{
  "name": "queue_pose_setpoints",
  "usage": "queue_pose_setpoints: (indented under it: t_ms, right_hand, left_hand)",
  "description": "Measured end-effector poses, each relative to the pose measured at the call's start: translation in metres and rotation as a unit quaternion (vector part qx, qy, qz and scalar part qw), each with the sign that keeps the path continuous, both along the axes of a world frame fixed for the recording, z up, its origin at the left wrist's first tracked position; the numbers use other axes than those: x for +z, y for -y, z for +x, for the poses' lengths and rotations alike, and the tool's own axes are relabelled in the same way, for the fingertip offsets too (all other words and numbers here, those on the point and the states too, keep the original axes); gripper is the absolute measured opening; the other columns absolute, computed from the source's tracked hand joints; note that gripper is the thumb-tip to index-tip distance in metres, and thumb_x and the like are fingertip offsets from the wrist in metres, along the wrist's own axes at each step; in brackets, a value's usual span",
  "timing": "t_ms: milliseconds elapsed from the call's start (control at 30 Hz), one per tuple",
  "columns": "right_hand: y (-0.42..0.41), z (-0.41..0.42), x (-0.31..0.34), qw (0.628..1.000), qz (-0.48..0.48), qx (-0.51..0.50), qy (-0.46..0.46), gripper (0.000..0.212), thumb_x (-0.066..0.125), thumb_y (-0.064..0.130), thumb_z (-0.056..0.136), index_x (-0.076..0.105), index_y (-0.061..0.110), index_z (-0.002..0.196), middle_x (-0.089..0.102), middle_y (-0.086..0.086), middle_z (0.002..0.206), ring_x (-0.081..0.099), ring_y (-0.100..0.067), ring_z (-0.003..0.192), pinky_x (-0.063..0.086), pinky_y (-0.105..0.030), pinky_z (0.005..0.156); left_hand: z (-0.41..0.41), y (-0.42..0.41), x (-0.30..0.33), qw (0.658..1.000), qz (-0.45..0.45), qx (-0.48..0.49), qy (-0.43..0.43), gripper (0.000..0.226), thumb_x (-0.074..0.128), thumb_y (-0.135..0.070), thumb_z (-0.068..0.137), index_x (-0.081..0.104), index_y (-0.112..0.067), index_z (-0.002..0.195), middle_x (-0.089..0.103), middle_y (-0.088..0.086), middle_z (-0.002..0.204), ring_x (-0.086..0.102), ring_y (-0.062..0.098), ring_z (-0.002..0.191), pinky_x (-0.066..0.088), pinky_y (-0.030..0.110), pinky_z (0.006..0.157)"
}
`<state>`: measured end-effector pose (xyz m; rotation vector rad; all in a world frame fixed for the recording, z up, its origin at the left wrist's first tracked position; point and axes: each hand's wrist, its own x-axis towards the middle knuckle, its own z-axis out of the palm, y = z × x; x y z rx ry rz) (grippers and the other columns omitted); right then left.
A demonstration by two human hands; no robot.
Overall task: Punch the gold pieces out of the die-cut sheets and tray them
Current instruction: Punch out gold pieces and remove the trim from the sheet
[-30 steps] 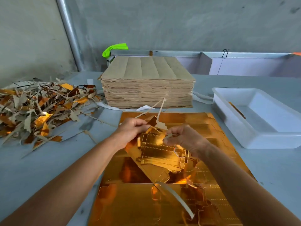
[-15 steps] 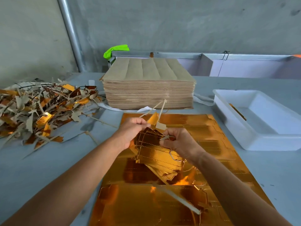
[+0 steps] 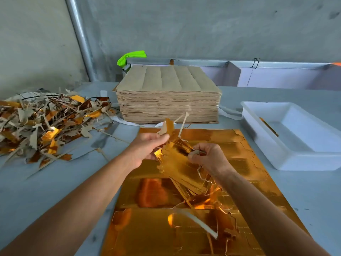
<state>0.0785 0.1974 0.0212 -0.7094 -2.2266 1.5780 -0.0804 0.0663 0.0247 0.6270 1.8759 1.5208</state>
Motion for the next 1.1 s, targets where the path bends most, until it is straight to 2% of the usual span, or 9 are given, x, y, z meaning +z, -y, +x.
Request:
queue_pose_setpoints:
  t_ms: [67,133,300,433,567,767,967,1033,1100]
  right_hand:
    - [0.0,-0.001,0.002,1.0,-0.01,-0.012,-0.001,0.005,0.066,0.011,0.086,0.064,0.015,0.085,0.062,-0.004,0.084,0.058,-0.016,0.075,0.046,-0.025,0.06]
    - [-0.001,0.0,0.003,1.0,-0.011,-0.021,0.002,0.004,0.066,0.011,0.087,0.065,0.014,0.086,0.06,-0.002,0.081,0.056,-0.014,0.073,0.043,-0.023,0.058]
    - [-0.003,0.003,0.0,0.998,-0.059,-0.037,-0.004,0.004,0.066,0.009,0.085,0.064,0.012,0.083,0.063,-0.003,0.08,0.058,-0.013,0.07,0.044,-0.023,0.057]
    - [-0.003,0.004,-0.003,0.996,-0.076,-0.041,0.0,0.006,0.067,0.009,0.085,0.064,0.013,0.082,0.064,-0.003,0.08,0.06,-0.011,0.064,0.045,-0.022,0.053]
    - [-0.004,0.004,-0.001,0.998,-0.047,-0.028,0.019,0.008,0.068,0.01,0.085,0.065,0.016,0.08,0.061,0.001,0.075,0.056,-0.01,0.067,0.044,-0.021,0.056]
    - [-0.015,0.008,-0.001,0.963,-0.184,-0.188,-0.055,0.01,0.065,0.01,0.087,0.06,0.014,0.08,0.065,-0.012,0.091,0.063,-0.031,0.086,0.056,-0.048,0.078]
    - [-0.031,0.019,-0.003,0.922,-0.241,-0.278,-0.12,0.011,0.065,0.011,0.088,0.059,0.015,0.08,0.059,-0.004,0.071,0.058,-0.019,0.062,0.056,-0.042,0.067]
    - [-0.032,0.019,-0.003,0.915,-0.246,-0.293,-0.125,0.012,0.066,0.01,0.087,0.059,0.015,0.078,0.056,-0.004,0.07,0.056,-0.019,0.063,0.055,-0.043,0.068]
    - [-0.031,0.017,-0.004,0.909,-0.249,-0.31,-0.126,0.015,0.066,0.01,0.087,0.059,0.017,0.076,0.053,-0.005,0.071,0.054,-0.018,0.059,0.053,-0.038,0.057]
  left_hand:
    - [0.001,-0.001,-0.002,0.999,-0.021,-0.027,-0.011,0.017,0.071,-0.025,0.079,0.064,-0.01,0.084,0.071,-0.001,0.079,0.068,0.011,0.069,0.053,0.024,0.059]
    - [0.0,0.0,-0.004,1.0,-0.013,0.002,0.013,0.006,0.068,-0.012,0.083,0.063,-0.011,0.081,0.069,0.003,0.08,0.066,0.012,0.066,0.052,0.023,0.057]
    - [-0.001,0.003,-0.008,0.996,0.004,0.032,0.085,0.009,0.063,-0.005,0.086,0.06,-0.01,0.079,0.071,0.006,0.073,0.067,0.015,0.06,0.054,0.026,0.057]
    - [0.003,0.001,-0.012,0.998,-0.013,0.059,0.032,0.007,0.06,-0.003,0.088,0.061,-0.007,0.082,0.068,0.007,0.075,0.068,0.013,0.06,0.054,0.027,0.057]
    - [0.007,0.003,-0.008,0.999,-0.032,0.017,0.005,0.007,0.061,-0.002,0.088,0.064,-0.008,0.088,0.068,0.006,0.078,0.067,0.014,0.065,0.054,0.027,0.058]
    - [0.003,0.002,-0.009,0.97,-0.015,0.243,-0.018,0.016,0.06,0.003,0.088,0.064,-0.012,0.088,0.065,0.01,0.091,0.066,0.022,0.082,0.056,0.026,0.061]
    - [-0.004,0.029,-0.018,0.97,-0.088,0.189,-0.124,0.019,0.056,0.004,0.09,0.062,-0.013,0.084,0.064,0.01,0.085,0.064,0.019,0.072,0.056,0.028,0.063]
    - [-0.005,0.036,-0.02,0.969,-0.1,0.163,-0.156,0.02,0.055,0.004,0.091,0.062,-0.013,0.085,0.064,0.009,0.083,0.064,0.019,0.067,0.055,0.027,0.059]
    - [-0.004,0.04,-0.02,0.965,-0.11,0.142,-0.189,0.022,0.054,0.004,0.091,0.061,-0.015,0.084,0.064,0.007,0.083,0.064,0.018,0.063,0.052,0.024,0.054]
